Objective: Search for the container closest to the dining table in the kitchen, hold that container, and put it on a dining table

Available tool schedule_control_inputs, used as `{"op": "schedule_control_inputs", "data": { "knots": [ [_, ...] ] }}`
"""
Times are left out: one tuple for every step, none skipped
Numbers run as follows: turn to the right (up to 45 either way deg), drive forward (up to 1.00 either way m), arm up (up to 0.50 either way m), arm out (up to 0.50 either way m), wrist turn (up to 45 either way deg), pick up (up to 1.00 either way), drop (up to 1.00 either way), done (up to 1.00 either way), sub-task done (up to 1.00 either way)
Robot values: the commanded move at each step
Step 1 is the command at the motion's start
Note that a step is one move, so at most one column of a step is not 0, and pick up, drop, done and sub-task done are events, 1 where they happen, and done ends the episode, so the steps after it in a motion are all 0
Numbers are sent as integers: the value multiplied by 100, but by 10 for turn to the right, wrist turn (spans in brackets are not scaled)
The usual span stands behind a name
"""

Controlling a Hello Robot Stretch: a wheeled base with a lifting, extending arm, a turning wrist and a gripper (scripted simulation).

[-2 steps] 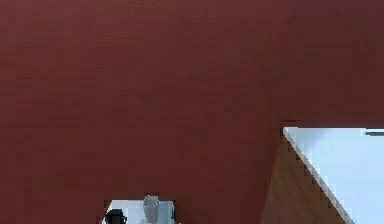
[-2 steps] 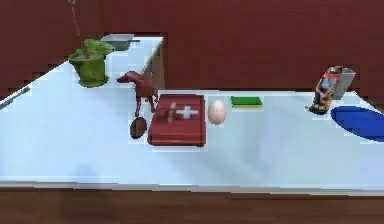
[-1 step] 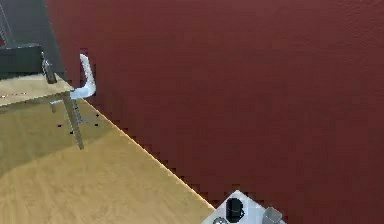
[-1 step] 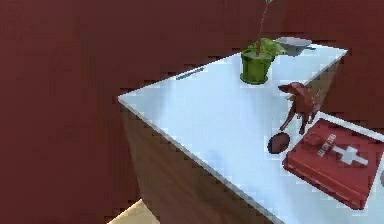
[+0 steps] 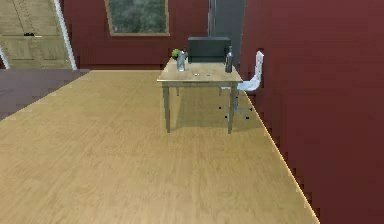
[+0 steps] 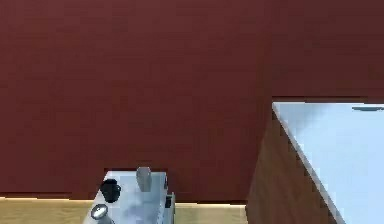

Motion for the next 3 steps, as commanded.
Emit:
{"op": "schedule_control_inputs", "data": {
  "knots": [
    [-240, 0, 0, 0, 0, 0, 0, 0, 0],
    [0, 0, 50, 0, 0, 0, 0, 0, 0],
    [0, 0, 0, 46, 0, 0, 0, 0, 0]
  ]
}}
